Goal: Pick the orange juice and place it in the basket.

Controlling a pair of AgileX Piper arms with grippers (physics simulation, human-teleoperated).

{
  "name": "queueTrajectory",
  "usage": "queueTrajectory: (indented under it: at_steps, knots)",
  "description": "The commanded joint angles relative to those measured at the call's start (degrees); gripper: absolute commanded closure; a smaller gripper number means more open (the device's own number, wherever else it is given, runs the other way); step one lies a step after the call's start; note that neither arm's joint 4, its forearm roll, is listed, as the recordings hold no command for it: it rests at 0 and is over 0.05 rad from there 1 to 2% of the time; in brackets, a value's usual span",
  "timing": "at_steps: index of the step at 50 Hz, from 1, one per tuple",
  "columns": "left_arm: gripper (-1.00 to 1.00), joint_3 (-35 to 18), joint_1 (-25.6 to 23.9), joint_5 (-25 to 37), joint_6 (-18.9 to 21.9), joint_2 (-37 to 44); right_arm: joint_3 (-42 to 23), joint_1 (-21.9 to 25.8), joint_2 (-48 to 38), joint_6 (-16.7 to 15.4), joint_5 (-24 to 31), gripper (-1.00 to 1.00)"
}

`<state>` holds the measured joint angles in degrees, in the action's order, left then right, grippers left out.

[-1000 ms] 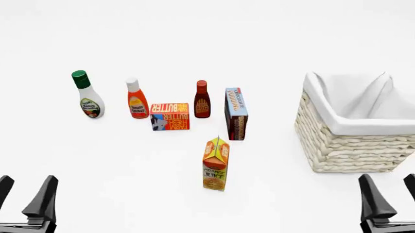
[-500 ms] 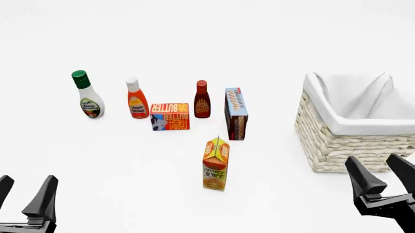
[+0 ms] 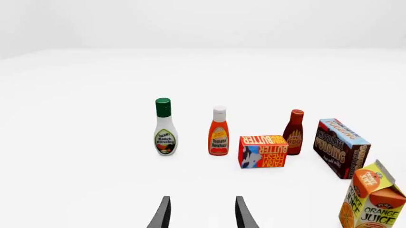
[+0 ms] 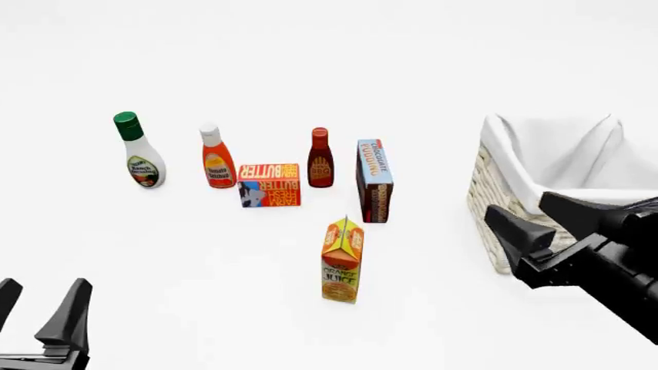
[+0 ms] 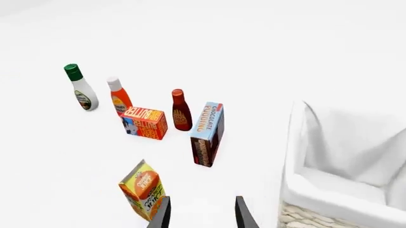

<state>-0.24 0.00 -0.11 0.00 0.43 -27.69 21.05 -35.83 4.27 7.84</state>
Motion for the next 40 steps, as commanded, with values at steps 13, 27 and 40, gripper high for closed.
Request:
queueTrajectory:
  at_steps: [13, 27, 40]
  knots:
    - [-1.0, 0.0, 0.0, 0.0, 0.0, 0.0, -15.45, 11.24, -15.99, 5.07, 3.3, -1.0]
    - [-1.0, 0.0, 0.0, 0.0, 0.0, 0.0, -20.1, 16.68, -22.26, 4.3, 0.44, -1.0]
    - [-1.0, 0.0, 0.0, 0.0, 0.0, 0.0, -24.56, 20.58, -23.95, 3.78, -0.19, -1.0]
